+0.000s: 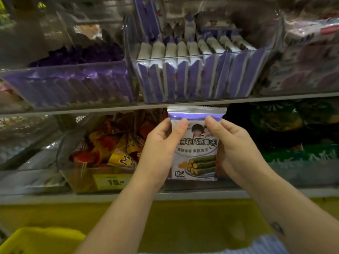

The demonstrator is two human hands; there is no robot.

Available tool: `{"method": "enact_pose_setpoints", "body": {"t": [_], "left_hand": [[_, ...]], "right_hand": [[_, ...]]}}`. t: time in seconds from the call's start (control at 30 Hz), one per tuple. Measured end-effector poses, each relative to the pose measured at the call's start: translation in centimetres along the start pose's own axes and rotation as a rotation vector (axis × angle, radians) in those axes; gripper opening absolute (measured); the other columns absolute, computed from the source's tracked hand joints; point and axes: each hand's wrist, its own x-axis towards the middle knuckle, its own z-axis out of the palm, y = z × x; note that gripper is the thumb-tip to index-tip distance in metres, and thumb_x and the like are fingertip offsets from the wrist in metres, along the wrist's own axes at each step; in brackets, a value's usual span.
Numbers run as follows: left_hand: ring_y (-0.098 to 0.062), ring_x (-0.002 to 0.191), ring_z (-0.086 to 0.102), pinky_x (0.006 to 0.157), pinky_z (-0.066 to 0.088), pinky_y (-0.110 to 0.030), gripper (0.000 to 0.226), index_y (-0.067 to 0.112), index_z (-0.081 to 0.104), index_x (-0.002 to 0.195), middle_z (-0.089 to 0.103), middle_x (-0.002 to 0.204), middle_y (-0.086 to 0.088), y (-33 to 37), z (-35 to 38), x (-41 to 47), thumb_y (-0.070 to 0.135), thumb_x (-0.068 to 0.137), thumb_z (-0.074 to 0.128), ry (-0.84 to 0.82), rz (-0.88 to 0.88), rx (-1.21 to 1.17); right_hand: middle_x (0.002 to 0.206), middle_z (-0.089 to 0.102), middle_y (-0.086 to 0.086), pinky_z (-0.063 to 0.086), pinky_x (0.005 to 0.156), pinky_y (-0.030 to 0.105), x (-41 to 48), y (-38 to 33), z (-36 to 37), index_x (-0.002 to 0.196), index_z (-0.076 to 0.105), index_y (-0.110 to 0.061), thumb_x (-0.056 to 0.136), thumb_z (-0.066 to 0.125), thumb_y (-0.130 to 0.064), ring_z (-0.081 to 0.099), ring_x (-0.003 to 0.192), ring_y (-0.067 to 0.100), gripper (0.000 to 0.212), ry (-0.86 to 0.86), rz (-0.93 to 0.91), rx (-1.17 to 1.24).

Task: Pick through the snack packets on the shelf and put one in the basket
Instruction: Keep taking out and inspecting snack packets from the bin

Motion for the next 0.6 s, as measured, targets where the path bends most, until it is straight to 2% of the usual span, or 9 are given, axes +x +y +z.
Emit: {"method": "enact_pose_setpoints", "body": {"t": [0.1,0.17,0.23,0.3,0.33,0.4,0.47,0.6], "left_hand": [[-0.026,0.096,0.072,0.074,0.058,-0.031,0.031,0.013,0.071,0.107,0.074,0.105,-0.014,-0.3,-0.1,-0.5,0.03,0.081,0.065,0.006,-0.069,-0.05],[-0.025,0.093,0.073,0.072,0.059,-0.03,0.036,0.008,0.068,0.11,0.074,0.103,-0.015,-0.2,-0.2,-0.6,0.026,0.079,0.062,0.026,-0.111,-0.057],[-0.026,0.091,0.073,0.073,0.06,-0.035,0.032,0.008,0.07,0.107,0.074,0.102,-0.016,-0.2,-0.3,-0.6,0.022,0.08,0.061,0.05,-0.159,-0.047],[-0.026,0.09,0.072,0.08,0.057,-0.042,0.02,0.011,0.074,0.099,0.074,0.101,-0.017,-0.2,-0.6,-0.7,0.016,0.087,0.059,0.091,-0.204,-0.035],[-0.026,0.089,0.071,0.083,0.056,-0.043,0.019,0.012,0.075,0.096,0.074,0.1,-0.017,-0.2,-0.8,-0.6,0.015,0.09,0.057,0.111,-0.221,-0.033],[-0.026,0.09,0.071,0.084,0.056,-0.042,0.021,0.011,0.075,0.098,0.075,0.1,-0.017,-0.2,-1.0,-0.6,0.019,0.092,0.056,0.124,-0.249,-0.029],[-0.027,0.092,0.07,0.086,0.056,-0.044,0.026,0.008,0.073,0.103,0.074,0.102,-0.018,-0.1,-1.3,-0.6,0.024,0.092,0.056,0.132,-0.27,-0.025],[-0.025,0.092,0.072,0.075,0.061,-0.035,0.034,0.008,0.072,0.107,0.074,0.103,-0.017,-0.1,-1.8,-0.5,0.032,0.09,0.054,0.111,-0.284,-0.046]], "right_hand": [[0.095,0.075,0.017,0.059,0.068,0.035,-0.5,0.2,-0.3,0.094,0.075,-0.014,0.082,0.064,-0.028,0.074,0.087,0.029,0.022,0.005,0.048,-0.015],[0.096,0.074,0.02,0.06,0.068,0.035,-0.7,0.4,-0.3,0.101,0.071,-0.005,0.08,0.064,-0.024,0.073,0.088,0.031,0.03,0.026,0.09,0.028],[0.098,0.073,0.023,0.06,0.07,0.037,-0.7,0.5,-0.2,0.101,0.07,-0.002,0.077,0.064,-0.021,0.072,0.089,0.033,0.031,0.039,0.125,0.067],[0.097,0.073,0.023,0.06,0.071,0.037,-0.8,0.6,0.0,0.093,0.073,-0.005,0.076,0.064,-0.022,0.072,0.09,0.035,0.025,0.043,0.15,0.058],[0.098,0.073,0.022,0.061,0.071,0.038,-0.8,0.7,0.0,0.095,0.073,-0.005,0.079,0.063,-0.022,0.072,0.091,0.034,0.026,0.049,0.161,0.051],[0.1,0.074,0.02,0.061,0.075,0.04,-0.7,0.8,-0.1,0.1,0.074,-0.005,0.088,0.058,-0.025,0.072,0.092,0.032,0.028,0.059,0.195,0.037],[0.099,0.075,0.016,0.06,0.079,0.041,-0.6,0.8,-0.3,0.093,0.077,-0.011,0.095,0.052,-0.028,0.073,0.093,0.028,0.03,0.058,0.223,-0.001],[0.098,0.076,0.014,0.06,0.078,0.039,-0.5,0.9,-0.5,0.091,0.078,-0.018,0.087,0.057,-0.031,0.073,0.09,0.025,0.026,0.033,0.169,-0.052]]}}
